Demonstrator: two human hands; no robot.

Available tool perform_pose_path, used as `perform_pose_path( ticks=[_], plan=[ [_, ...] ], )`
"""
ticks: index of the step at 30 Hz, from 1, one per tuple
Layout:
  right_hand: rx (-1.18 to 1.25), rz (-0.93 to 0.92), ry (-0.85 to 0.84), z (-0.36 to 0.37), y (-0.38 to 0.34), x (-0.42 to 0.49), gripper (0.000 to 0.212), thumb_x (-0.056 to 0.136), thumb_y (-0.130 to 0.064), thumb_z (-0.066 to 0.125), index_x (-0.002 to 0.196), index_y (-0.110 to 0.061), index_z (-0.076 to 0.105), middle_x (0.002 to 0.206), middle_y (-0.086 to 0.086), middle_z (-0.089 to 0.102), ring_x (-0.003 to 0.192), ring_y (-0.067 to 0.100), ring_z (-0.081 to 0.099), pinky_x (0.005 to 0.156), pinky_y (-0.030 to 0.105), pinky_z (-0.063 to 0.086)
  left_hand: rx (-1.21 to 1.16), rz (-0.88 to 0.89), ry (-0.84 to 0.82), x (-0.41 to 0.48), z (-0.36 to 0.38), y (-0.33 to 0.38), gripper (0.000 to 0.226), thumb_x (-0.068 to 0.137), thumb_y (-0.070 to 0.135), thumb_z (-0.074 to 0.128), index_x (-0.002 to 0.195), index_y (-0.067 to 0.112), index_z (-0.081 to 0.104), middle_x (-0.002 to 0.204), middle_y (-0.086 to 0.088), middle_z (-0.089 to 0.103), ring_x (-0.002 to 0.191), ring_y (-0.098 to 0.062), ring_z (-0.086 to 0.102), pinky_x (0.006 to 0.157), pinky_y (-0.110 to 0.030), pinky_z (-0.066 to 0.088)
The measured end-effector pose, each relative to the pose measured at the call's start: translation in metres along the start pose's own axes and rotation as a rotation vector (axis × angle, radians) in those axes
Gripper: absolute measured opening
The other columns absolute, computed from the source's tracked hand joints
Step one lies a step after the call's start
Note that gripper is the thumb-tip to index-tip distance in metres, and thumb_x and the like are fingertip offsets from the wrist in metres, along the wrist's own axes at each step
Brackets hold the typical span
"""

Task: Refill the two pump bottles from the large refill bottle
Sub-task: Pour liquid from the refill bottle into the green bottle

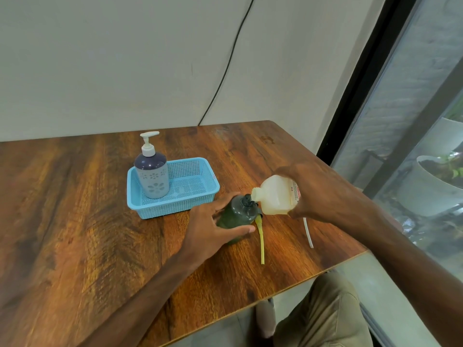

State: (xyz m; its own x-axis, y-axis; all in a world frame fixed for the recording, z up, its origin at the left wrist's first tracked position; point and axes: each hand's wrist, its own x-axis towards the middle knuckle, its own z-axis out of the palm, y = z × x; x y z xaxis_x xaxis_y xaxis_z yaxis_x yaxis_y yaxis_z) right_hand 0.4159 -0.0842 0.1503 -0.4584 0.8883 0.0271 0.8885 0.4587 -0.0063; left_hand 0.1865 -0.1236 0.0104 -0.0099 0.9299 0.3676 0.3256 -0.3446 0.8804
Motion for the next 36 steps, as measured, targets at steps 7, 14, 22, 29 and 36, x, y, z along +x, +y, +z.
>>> perform_pose_path(
  ticks=[7,14,22,29,36],
  plan=[
    [0.018,0.005,-0.001,-0.0005,-0.0007,0.0,0.086,0.079,-0.036,0.084,0.151,-0.031,0.038,0.152,-0.005,0.044,0.141,0.014,0.035,0.113,0.028,0.03,0.006,-0.003,0.005,0.0001,0.0002,-0.0009,0.087,0.066,0.043,0.098,0.143,0.031,0.06,0.131,0.024,0.069,0.126,0.003,0.064,0.102,-0.031,0.059],
    [-0.015,0.009,0.011,-0.001,-0.0027,0.0003,0.088,0.077,-0.037,0.086,0.151,-0.032,0.039,0.151,-0.006,0.045,0.141,0.015,0.036,0.112,0.03,0.033,0.001,0.008,0.0,0.001,-0.0002,-0.0022,0.086,0.067,0.042,0.098,0.144,0.024,0.064,0.131,0.018,0.072,0.126,0.0,0.065,0.101,-0.033,0.06],
    [-0.017,0.008,0.017,-0.0022,-0.0045,0.0004,0.09,0.074,-0.038,0.087,0.15,-0.033,0.04,0.149,-0.006,0.046,0.14,0.016,0.037,0.11,0.031,0.034,-0.007,0.018,0.004,0.0,-0.0005,0.0013,0.08,0.067,0.042,0.099,0.138,0.038,0.061,0.125,0.025,0.072,0.123,0.002,0.066,0.098,-0.025,0.059],
    [-0.005,0.018,0.0,-0.0021,-0.0049,0.0006,0.088,0.076,-0.036,0.087,0.151,-0.031,0.039,0.151,-0.005,0.045,0.141,0.016,0.037,0.112,0.031,0.033,-0.005,0.027,0.003,0.0005,-0.0002,-0.0003,0.083,0.067,0.042,0.098,0.14,0.032,0.062,0.128,0.022,0.071,0.124,0.003,0.065,0.099,-0.026,0.059],
    [0.004,0.021,0.0,-0.002,-0.0049,0.0008,0.088,0.076,-0.035,0.087,0.151,-0.031,0.039,0.15,-0.005,0.045,0.14,0.016,0.037,0.111,0.03,0.033,-0.009,0.019,0.007,-0.0002,0.0,0.0002,0.083,0.066,0.04,0.099,0.138,0.038,0.059,0.122,0.031,0.069,0.123,0.004,0.066,0.098,-0.023,0.058]
  ],
)
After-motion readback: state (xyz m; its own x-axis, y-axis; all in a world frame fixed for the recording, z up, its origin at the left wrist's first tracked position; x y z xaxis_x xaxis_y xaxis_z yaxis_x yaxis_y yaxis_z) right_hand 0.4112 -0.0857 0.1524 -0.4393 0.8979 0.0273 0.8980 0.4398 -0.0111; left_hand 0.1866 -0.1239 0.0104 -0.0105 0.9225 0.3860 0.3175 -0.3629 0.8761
